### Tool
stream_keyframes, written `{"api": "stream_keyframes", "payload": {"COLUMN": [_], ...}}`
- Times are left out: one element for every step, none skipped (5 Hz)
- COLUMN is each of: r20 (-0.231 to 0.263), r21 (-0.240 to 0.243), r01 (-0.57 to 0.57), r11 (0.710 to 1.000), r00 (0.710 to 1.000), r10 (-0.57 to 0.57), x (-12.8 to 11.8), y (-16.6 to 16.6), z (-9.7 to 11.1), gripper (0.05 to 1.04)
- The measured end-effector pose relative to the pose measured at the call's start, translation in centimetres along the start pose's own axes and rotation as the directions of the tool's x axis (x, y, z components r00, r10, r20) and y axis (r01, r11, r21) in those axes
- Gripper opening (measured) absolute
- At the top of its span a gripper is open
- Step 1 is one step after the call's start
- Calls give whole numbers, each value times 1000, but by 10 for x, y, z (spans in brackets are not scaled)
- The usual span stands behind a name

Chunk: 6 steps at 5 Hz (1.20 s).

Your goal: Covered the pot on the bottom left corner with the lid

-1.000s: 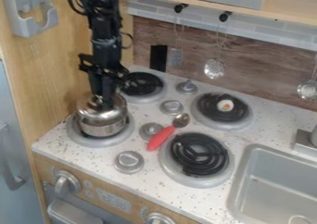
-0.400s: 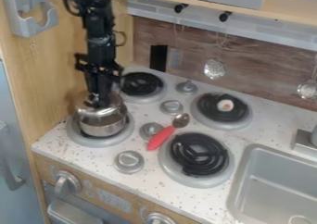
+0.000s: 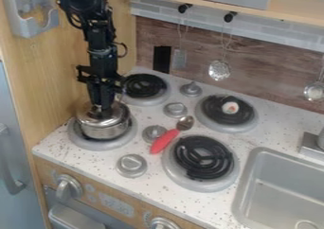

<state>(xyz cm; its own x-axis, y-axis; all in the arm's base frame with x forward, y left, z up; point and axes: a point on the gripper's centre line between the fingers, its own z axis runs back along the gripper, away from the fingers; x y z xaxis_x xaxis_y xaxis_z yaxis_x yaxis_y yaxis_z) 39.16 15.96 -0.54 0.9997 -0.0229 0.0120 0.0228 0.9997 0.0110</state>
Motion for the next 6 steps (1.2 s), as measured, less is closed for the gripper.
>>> {"api": "stream_keyframes", "payload": {"r20": [11, 25, 16, 44, 76, 76], "r21": [-14, -8, 7, 33, 50, 43], "r01": [3, 9, 29, 60, 98, 108], "r11": [1000, 1000, 1000, 998, 994, 993], "r00": [1000, 1000, 999, 997, 992, 991], "r10": [-3, -9, -29, -61, -102, -111], "x": [4, 6, 5, 7, 11, 12], "y": [-1, -1, -8, -18, -38, -46], "z": [-1, 0, 0, 25, 46, 45], "gripper": [241, 306, 587, 895, 1024, 1004]}}
